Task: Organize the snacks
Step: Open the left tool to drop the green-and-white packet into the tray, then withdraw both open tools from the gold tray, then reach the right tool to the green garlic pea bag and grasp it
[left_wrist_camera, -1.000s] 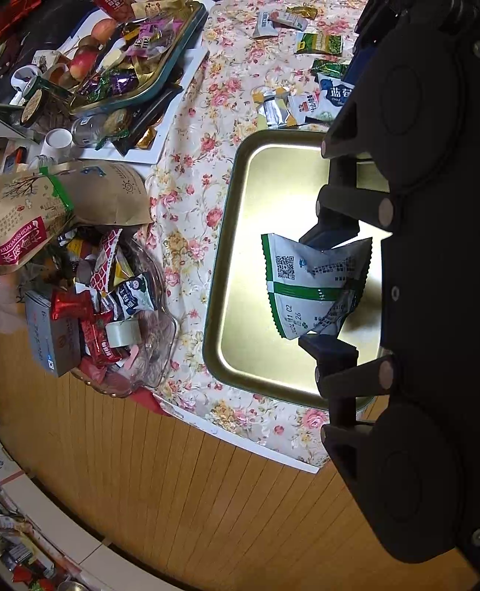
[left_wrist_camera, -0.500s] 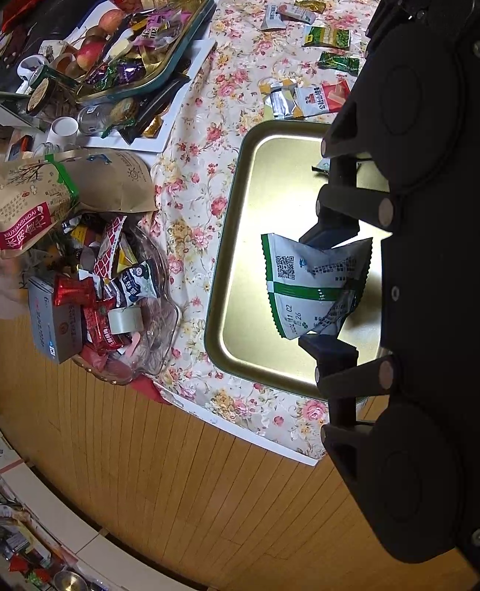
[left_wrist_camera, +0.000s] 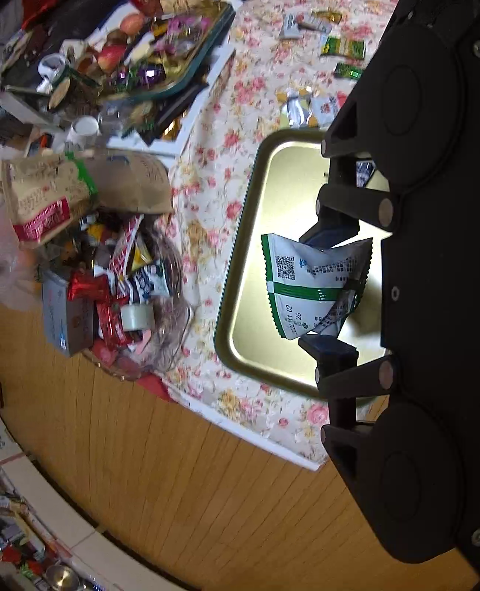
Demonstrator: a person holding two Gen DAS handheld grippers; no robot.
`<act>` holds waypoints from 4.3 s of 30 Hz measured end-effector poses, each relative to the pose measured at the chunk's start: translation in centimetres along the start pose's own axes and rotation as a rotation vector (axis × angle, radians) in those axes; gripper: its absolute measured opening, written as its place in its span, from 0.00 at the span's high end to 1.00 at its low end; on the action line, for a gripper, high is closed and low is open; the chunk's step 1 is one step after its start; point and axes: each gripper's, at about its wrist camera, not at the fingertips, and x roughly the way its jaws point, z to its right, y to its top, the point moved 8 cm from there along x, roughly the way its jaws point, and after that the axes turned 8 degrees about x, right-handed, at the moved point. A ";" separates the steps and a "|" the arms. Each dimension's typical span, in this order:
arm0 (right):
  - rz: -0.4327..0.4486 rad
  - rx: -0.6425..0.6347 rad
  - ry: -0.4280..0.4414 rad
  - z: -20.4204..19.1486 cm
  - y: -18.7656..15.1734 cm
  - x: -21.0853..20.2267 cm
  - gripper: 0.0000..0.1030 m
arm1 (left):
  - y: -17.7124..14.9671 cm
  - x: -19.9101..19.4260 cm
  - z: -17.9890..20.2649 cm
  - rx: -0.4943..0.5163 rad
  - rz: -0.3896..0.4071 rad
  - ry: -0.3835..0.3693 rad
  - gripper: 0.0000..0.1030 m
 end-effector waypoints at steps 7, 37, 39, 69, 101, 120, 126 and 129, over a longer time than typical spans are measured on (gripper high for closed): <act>0.001 -0.009 -0.001 -0.2 -0.2 0.0 0.54 | 0.4 -0.7 0.0 0.020 0.074 -0.020 0.41; 0.045 0.031 -0.082 5.0 -0.1 -2.9 0.54 | 1.2 -2.0 6.2 0.052 0.182 0.076 0.55; 0.057 0.038 -0.090 5.8 0.0 -3.4 0.54 | 1.1 -2.0 6.9 0.084 0.174 0.052 0.55; 0.272 0.223 -0.081 11.1 4.7 -9.8 0.53 | -3.8 -7.5 13.5 0.082 0.149 0.004 0.55; 0.007 0.391 -0.213 19.9 -0.4 -5.3 0.50 | -3.3 -1.9 19.6 0.271 -0.099 -0.181 0.56; 0.060 0.671 -0.318 27.2 2.1 -2.1 0.50 | -3.3 -2.6 18.5 0.290 -0.086 -0.260 0.56; 0.045 0.526 -0.325 24.2 3.6 1.0 0.49 | -3.3 -1.9 17.7 0.271 -0.104 -0.244 0.56; 0.060 0.476 -0.363 23.8 4.1 1.9 0.48 | -3.2 -1.9 17.3 0.260 -0.100 -0.236 0.56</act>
